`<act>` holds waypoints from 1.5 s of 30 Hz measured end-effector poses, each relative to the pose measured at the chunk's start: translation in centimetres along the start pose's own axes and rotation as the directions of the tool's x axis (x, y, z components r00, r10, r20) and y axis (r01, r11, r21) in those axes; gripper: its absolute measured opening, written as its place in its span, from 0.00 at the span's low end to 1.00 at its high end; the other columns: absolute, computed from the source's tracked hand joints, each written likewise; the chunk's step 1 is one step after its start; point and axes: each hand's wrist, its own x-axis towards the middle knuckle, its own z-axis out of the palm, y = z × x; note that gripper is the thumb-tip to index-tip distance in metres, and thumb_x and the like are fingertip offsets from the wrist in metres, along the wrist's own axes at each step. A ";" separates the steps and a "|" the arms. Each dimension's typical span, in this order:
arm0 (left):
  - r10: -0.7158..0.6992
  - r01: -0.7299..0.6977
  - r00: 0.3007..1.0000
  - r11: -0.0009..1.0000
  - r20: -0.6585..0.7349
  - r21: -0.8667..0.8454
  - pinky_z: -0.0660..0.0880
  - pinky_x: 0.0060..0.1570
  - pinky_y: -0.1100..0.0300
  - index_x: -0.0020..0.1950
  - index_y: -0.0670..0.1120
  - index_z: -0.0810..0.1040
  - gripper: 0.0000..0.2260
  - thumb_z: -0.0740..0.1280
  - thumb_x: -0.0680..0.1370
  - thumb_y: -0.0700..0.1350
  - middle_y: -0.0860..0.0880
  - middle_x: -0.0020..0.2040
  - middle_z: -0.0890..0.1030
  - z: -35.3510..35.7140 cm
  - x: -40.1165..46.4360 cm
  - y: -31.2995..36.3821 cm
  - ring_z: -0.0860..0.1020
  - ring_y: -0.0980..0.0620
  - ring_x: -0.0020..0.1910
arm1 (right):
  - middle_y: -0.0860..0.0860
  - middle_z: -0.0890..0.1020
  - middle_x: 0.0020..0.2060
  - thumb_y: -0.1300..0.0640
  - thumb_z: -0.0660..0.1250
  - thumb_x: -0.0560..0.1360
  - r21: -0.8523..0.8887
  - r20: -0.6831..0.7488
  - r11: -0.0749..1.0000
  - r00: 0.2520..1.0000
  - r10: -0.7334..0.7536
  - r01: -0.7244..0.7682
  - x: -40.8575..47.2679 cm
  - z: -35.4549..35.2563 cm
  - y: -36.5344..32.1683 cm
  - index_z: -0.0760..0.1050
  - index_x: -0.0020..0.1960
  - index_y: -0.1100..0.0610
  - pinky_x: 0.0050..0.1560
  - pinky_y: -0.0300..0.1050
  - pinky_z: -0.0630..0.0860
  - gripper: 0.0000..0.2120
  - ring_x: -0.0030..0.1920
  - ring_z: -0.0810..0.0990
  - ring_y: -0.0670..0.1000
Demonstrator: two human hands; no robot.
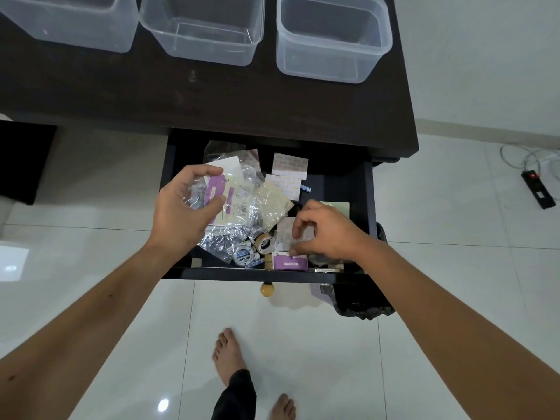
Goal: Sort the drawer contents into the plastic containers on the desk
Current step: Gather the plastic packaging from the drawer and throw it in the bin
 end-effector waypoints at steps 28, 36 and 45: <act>-0.004 0.002 1.000 0.998 0.023 0.062 0.83 0.47 0.64 0.62 0.54 0.81 0.18 0.76 0.76 0.37 0.53 0.63 0.82 -0.1 0.1 -0.7 0.82 0.47 0.62 | 0.42 0.76 0.49 0.43 0.75 0.75 -0.421 0.424 0.906 0.871 0.247 -0.052 -0.6 -5.5 -1.1 0.75 0.60 0.48 0.46 0.42 0.73 0.18 0.51 0.77 0.48; -0.010 0.008 0.999 0.998 0.033 0.066 0.82 0.42 0.68 0.62 0.53 0.81 0.18 0.76 0.77 0.37 0.53 0.63 0.82 -0.2 0.0 -0.5 0.82 0.48 0.61 | 0.40 0.75 0.53 0.36 0.72 0.76 -0.358 0.485 0.927 0.827 0.283 -0.108 -1.2 -6.0 -1.7 0.72 0.69 0.46 0.47 0.40 0.70 0.26 0.50 0.76 0.43; 0.014 -0.017 0.999 0.996 0.028 0.085 0.78 0.42 0.74 0.63 0.51 0.80 0.18 0.75 0.77 0.36 0.51 0.62 0.82 -0.1 -0.2 -0.2 0.81 0.51 0.60 | 0.47 0.86 0.53 0.44 0.78 0.74 -0.122 0.550 0.975 0.805 0.222 -0.185 -1.8 -6.6 -1.5 0.75 0.68 0.48 0.64 0.47 0.75 0.25 0.54 0.83 0.49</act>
